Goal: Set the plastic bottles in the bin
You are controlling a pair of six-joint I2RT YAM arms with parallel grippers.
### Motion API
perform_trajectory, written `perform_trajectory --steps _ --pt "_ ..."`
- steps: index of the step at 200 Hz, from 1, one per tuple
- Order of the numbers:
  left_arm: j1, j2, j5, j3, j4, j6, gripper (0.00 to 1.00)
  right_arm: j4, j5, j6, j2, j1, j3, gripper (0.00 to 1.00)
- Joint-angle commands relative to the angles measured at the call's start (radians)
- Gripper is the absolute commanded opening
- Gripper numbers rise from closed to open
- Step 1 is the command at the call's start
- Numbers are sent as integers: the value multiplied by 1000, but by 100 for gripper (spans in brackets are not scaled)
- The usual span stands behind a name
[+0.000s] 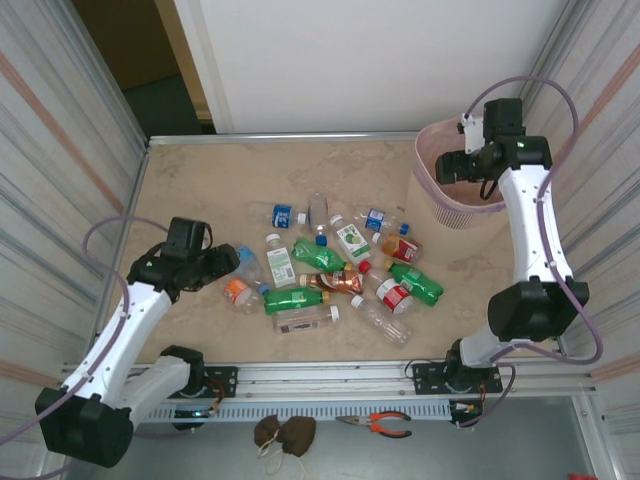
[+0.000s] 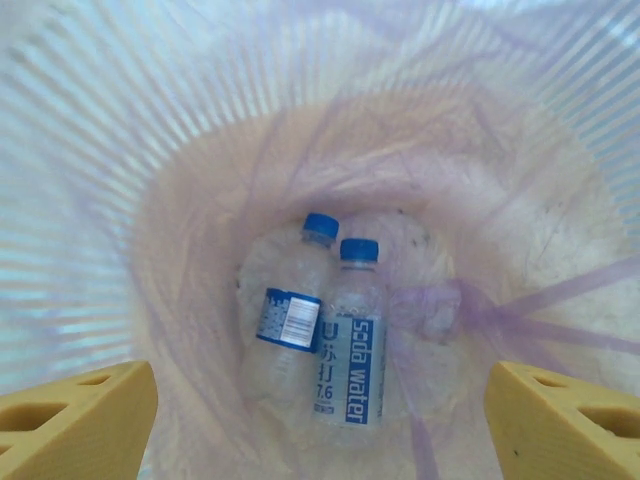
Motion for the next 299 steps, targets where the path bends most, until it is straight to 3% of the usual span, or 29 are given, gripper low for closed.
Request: perform_trajectory --steps 1,52,86,163,299 --pt "7 -28 -3 -46 -27 -91 68 21 -19 26 -57 20 37 85" --pt "8 -20 99 -129 40 -141 72 23 -11 26 -93 56 56 86" --pt "7 5 101 -164 57 -176 75 23 -3 23 -101 71 53 86" --pt "9 64 233 -318 245 -264 76 22 9 16 -114 89 47 86" --pt "-4 130 168 -322 141 -179 72 16 46 28 -121 143 20 86"
